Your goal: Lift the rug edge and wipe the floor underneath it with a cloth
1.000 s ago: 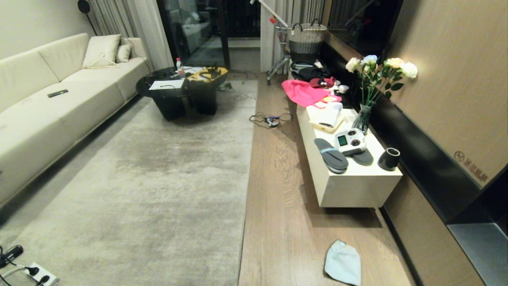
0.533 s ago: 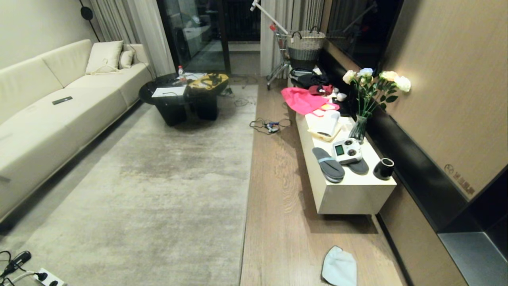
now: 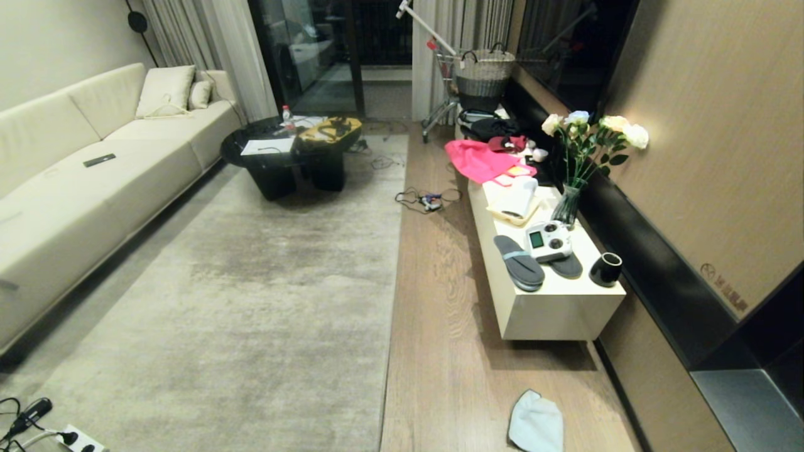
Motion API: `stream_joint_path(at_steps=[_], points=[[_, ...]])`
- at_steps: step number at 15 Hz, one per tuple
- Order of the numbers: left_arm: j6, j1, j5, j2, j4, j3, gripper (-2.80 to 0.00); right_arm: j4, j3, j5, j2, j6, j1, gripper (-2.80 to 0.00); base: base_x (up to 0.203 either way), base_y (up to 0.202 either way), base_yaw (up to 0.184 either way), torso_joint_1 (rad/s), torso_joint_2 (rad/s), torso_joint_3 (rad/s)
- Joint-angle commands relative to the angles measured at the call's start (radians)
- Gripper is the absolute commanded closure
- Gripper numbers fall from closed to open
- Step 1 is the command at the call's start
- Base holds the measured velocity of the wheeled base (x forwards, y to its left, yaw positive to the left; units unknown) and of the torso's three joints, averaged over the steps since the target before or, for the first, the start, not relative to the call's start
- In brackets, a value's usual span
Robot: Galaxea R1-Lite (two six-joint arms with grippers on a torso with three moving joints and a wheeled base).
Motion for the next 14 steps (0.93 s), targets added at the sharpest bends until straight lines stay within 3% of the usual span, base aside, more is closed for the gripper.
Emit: stream_joint_path(at_steps=[1, 14], points=[[-0.001, 0.000, 0.000, 0.000, -0.001, 0.000, 0.00, -0.001, 0.000, 0.000, 0.000, 0.001, 0.001, 0.00, 0.000, 0.000, 0.000, 0.000, 0.00, 0.000], [-0.001, 0.000, 0.000, 0.000, -0.001, 0.000, 0.00, -0.001, 0.000, 0.000, 0.000, 0.002, 0.000, 0.00, 0.000, 0.000, 0.000, 0.000, 0.00, 0.000]])
